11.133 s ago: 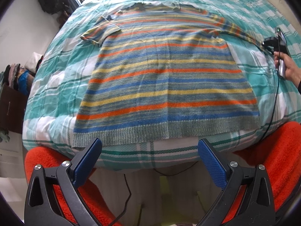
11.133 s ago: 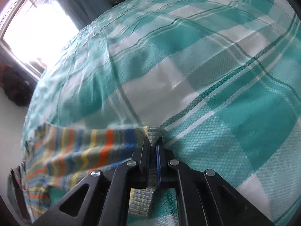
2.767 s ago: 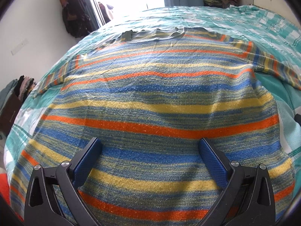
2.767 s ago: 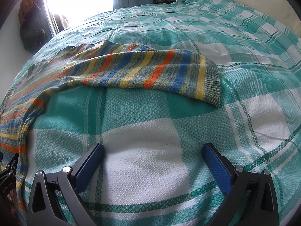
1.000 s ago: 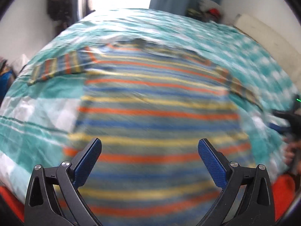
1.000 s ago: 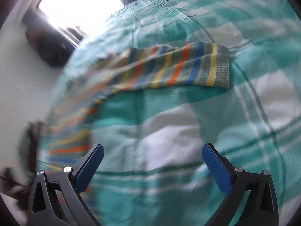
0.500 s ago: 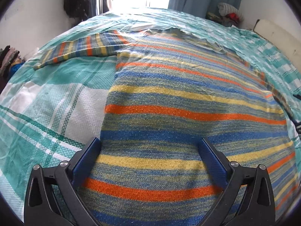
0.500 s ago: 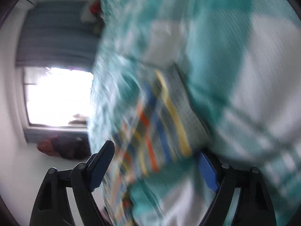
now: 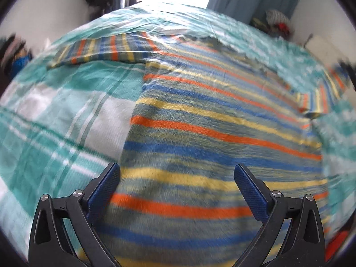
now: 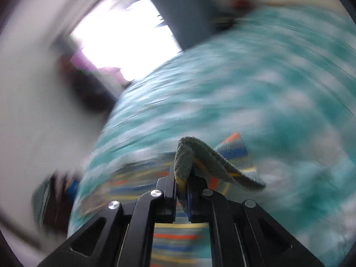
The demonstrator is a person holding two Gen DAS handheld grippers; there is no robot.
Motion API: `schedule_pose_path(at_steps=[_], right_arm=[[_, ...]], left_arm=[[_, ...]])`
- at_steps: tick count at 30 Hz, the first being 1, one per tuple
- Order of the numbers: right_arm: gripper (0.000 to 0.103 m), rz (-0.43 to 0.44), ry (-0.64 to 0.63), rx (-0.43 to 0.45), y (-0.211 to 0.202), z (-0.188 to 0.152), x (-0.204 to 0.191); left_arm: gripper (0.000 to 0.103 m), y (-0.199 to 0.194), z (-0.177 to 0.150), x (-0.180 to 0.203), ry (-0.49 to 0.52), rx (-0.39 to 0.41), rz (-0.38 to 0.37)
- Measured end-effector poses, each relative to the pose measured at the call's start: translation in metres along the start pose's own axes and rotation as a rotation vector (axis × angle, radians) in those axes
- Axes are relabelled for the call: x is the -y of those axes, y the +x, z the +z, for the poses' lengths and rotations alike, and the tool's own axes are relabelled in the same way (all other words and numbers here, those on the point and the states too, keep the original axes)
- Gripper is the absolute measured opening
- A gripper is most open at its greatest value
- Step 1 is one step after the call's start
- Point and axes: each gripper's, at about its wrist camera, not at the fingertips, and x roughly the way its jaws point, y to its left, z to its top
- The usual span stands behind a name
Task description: Fold small clothes
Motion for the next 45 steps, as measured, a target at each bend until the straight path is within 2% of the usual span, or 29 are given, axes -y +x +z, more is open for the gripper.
schedule_pose_path(at_steps=[1, 2, 3, 5, 7, 9, 11, 12, 14, 19, 20, 22, 23, 26, 28, 30, 32, 34, 38, 42, 45], right_arm=[[0.009, 0.058, -0.043, -0.030, 0.012, -0.001, -0.030], [0.016, 0.144, -0.085, -0.094, 0.034, -0.003, -0.070], [0.044, 0.193, -0.099, -0.143, 0.050, -0.007, -0.093], [0.082, 0.257, -0.116, -0.252, 0.085, -0.017, -0.132], [0.081, 0.247, -0.149, -0.267, 0.095, -0.021, -0.146], [0.081, 0.229, -0.145, -0.245, 0.090, -0.021, -0.139], [0.080, 0.174, -0.093, -0.212, 0.077, -0.013, -0.095], [0.074, 0.137, -0.072, -0.211, 0.076, -0.010, -0.077], [0.066, 0.087, -0.042, -0.243, 0.077, -0.015, -0.051], [0.060, 0.030, -0.020, -0.379, 0.111, -0.061, 0.003], [0.054, -0.044, -0.028, -0.428, 0.124, -0.080, 0.017], [0.050, -0.252, -0.058, -0.497, 0.137, -0.102, 0.038], [0.042, -0.341, -0.094, -0.494, 0.136, -0.109, 0.047], [0.043, -0.374, -0.196, -0.385, 0.107, -0.109, 0.027], [0.049, -0.288, -0.224, -0.338, 0.088, -0.109, 0.006], [0.065, -0.219, -0.277, -0.317, 0.077, -0.113, -0.018], [0.073, -0.202, -0.343, -0.286, 0.073, -0.120, -0.035], [0.076, -0.236, -0.411, -0.240, 0.074, -0.127, -0.043], [0.076, -0.338, -0.470, -0.251, 0.076, -0.143, -0.024], [0.076, -0.411, -0.459, -0.223, 0.061, -0.141, 0.009], [0.076, -0.432, -0.438, -0.219, 0.052, -0.138, 0.030]], left_arm=[[0.102, -0.004, -0.002, -0.004, -0.024, 0.001, -0.015], [0.102, -0.008, -0.004, -0.009, -0.044, 0.004, -0.023], [0.102, -0.008, -0.005, -0.011, -0.051, 0.006, -0.025], [0.102, -0.007, -0.008, -0.017, -0.046, 0.009, -0.015], [0.102, -0.007, -0.011, -0.023, -0.036, 0.015, -0.024], [0.102, -0.007, -0.013, -0.021, -0.021, 0.027, -0.024], [0.102, -0.004, -0.015, -0.017, -0.002, 0.030, -0.007], [0.102, -0.002, -0.016, -0.015, 0.010, 0.029, 0.002], [0.102, 0.001, -0.019, -0.011, 0.040, 0.031, 0.027], [0.102, 0.004, -0.021, -0.010, 0.053, 0.041, 0.042], [0.102, 0.005, -0.021, -0.010, 0.054, 0.041, 0.043], [0.102, 0.006, -0.022, -0.009, 0.063, 0.042, 0.052], [0.102, 0.006, -0.023, -0.009, 0.066, 0.044, 0.055], [0.103, 0.007, -0.025, -0.009, 0.071, 0.055, 0.062], [0.103, 0.009, -0.025, -0.007, 0.075, 0.057, 0.074], [0.103, 0.010, -0.025, -0.006, 0.080, 0.057, 0.083], [0.103, 0.010, -0.025, -0.005, 0.080, 0.058, 0.082], [0.103, 0.010, -0.025, -0.006, 0.080, 0.061, 0.080], [0.103, 0.010, -0.026, -0.005, 0.080, 0.064, 0.084], [0.103, 0.010, -0.026, -0.005, 0.079, 0.069, 0.081], [0.103, 0.010, -0.026, -0.006, 0.078, 0.074, 0.081]])
